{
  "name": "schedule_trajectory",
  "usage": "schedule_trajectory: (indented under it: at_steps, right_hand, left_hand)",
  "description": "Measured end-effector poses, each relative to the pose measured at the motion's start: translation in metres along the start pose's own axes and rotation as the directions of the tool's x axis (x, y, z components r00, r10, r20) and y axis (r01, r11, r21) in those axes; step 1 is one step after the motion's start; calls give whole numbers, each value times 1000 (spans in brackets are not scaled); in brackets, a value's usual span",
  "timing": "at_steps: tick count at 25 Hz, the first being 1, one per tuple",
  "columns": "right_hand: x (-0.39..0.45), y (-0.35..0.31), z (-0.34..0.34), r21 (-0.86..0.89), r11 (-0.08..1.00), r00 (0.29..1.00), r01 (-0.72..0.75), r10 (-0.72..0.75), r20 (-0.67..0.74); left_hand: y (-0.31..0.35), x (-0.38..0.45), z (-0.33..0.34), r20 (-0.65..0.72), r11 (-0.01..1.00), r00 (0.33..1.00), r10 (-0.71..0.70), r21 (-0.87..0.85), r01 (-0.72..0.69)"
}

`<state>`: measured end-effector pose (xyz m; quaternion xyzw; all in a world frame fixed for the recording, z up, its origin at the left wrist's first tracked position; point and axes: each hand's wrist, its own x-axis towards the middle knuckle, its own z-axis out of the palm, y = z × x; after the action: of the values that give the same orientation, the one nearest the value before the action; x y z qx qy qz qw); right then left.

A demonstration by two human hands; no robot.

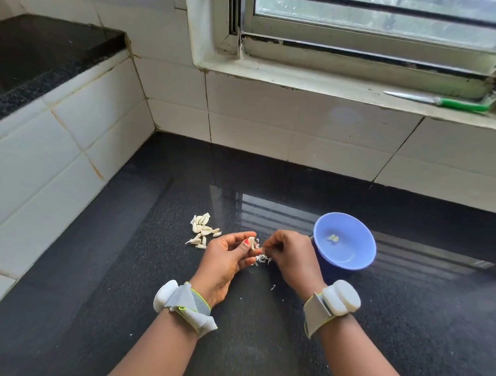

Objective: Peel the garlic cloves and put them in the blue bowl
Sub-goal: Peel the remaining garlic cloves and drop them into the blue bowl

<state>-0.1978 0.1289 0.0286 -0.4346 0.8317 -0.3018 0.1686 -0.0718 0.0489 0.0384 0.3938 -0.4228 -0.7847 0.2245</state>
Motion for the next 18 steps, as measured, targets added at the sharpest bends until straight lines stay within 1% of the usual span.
schedule_trajectory:
  at_steps: [2,4,6,8,10,12,15,18]
  right_hand:
    - [1,-1,0,4,1000,1000,18,-18,-4]
    - [1,-6,-3,150,989,1000,-6,8,-16]
    - [-1,-12,-5,325,945,999,-37,34,16]
    - [-3,-15,-6,423,902,996,-87,81,32]
    - [-2,-15,-5,500,855,990,-138,140,34]
    - [-2,-15,-3,518,842,987,-149,156,31]
    - [-3,-13,1,448,886,990,-121,140,-11]
    - [-4,-10,3,442,889,989,-120,145,-24]
  left_hand:
    - [-2,0,1,-12,999,1000,29,34,-29]
    - [-4,2,2,-39,996,997,70,59,-67]
    - [-5,3,3,-69,994,993,95,55,-91]
    - [-7,2,6,-63,995,994,94,40,-92]
    - [-10,1,8,-35,995,997,75,62,-72]
    - [-11,1,7,-11,992,998,55,114,-54]
    - [-9,1,6,6,977,998,61,204,-61]
    - [-6,0,8,7,950,996,84,303,-82]
